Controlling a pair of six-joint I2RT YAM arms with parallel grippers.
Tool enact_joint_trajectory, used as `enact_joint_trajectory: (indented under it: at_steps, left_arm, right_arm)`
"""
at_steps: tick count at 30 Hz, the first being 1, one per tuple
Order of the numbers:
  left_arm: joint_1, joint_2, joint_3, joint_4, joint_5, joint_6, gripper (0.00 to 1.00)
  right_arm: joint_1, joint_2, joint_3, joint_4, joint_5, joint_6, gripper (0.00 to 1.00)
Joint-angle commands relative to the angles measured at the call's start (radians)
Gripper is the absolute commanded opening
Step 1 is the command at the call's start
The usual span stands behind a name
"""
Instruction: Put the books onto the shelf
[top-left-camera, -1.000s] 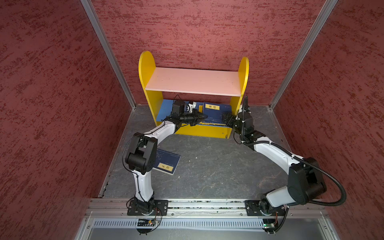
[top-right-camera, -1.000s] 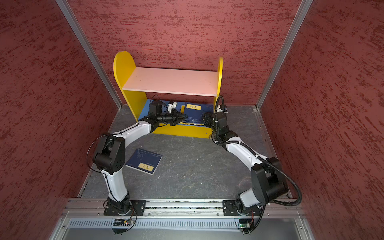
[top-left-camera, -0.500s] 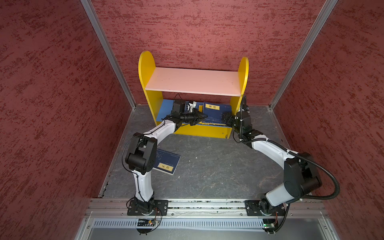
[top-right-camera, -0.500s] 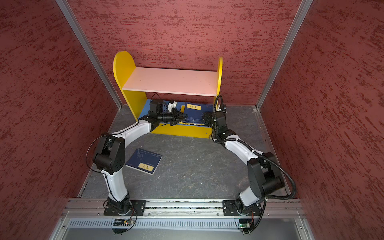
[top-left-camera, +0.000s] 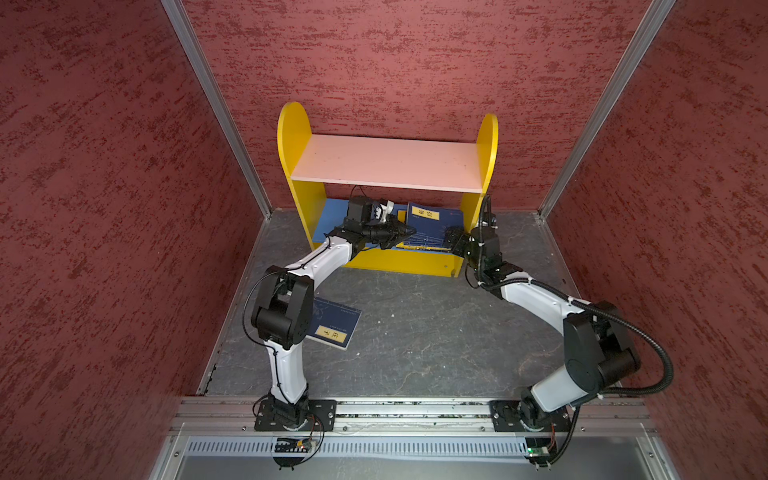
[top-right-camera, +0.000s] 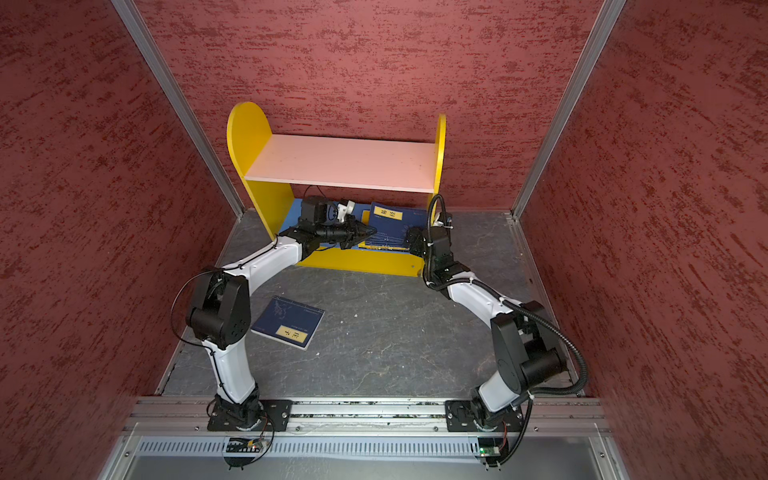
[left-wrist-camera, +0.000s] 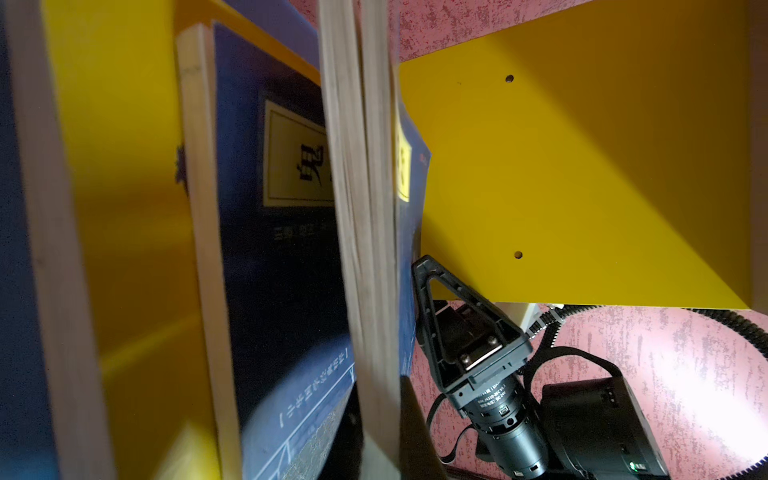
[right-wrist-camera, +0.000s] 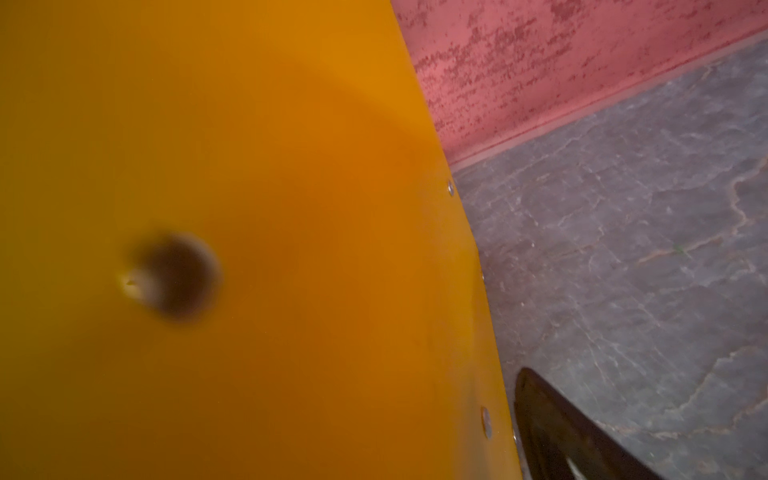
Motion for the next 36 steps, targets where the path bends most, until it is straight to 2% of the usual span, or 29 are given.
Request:
enact_joint_trajectory:
  at_steps: [1, 7, 15, 28, 36]
  left_arm:
    - [-0.024, 0.013, 0.026, -0.048, -0.070, 0.059, 0.02]
    - [-0.024, 0.013, 0.041, -0.093, -0.094, 0.080, 0.10]
    - [-0.028, 0.013, 0.067, -0.154, -0.130, 0.114, 0.30]
    - [-0.025, -0.006, 0.106, -0.251, -0.215, 0.171, 0.43]
    - [-0.025, -0.051, 0.094, -0.294, -0.286, 0.207, 0.44]
  right_arm:
    - [0.012, 0.023, -0.020, 0.022, 0.040, -0.036, 0.98]
    - [0.013, 0.042, -0.021, 0.014, 0.062, -0.037, 0.97]
    - [0.015, 0.050, -0.025, 0.014, 0.084, -0.033, 0.97]
    - [0.015, 0.043, -0.036, 0.005, 0.117, -0.020, 0.97]
    - [0.015, 0.043, -0.033, -0.003, 0.122, -0.023, 0.97]
